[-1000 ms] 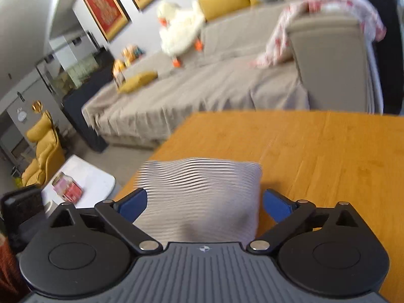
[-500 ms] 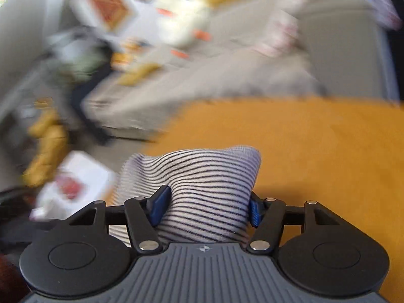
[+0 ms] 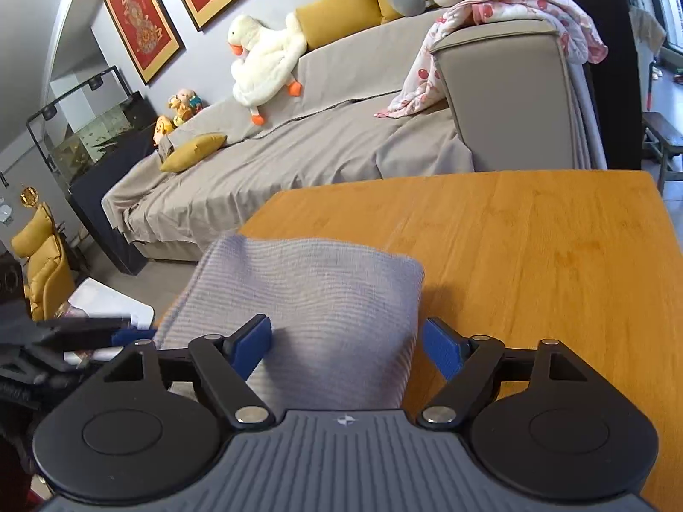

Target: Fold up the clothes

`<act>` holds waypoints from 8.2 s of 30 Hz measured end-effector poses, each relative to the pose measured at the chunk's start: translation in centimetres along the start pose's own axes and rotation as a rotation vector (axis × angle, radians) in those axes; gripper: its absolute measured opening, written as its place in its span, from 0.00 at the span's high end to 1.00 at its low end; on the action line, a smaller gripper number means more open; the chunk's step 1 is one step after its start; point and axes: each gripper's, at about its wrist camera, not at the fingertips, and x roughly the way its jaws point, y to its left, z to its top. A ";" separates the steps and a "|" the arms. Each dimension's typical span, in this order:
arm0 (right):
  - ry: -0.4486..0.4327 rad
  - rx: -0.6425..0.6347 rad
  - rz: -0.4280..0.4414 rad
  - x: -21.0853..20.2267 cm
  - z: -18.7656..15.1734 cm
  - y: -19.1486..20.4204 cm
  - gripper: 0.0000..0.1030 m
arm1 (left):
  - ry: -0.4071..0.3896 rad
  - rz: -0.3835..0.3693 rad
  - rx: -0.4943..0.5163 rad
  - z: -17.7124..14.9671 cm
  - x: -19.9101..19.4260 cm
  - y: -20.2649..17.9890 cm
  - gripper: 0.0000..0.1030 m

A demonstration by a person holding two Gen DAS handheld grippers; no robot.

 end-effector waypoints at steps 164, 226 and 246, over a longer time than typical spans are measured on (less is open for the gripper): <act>-0.025 -0.165 -0.204 2.9 -2.9 4.4 0.00 | -0.046 0.634 -0.266 -5.1 1.3 -0.5 0.00; 0.019 -0.237 -0.321 4.5 -4.3 2.7 0.00 | -0.058 0.828 -0.234 -5.2 4.0 -1.7 0.00; 0.019 -0.236 -0.322 4.5 -4.4 2.8 0.00 | -0.058 0.829 -0.234 -5.2 4.0 -1.7 0.00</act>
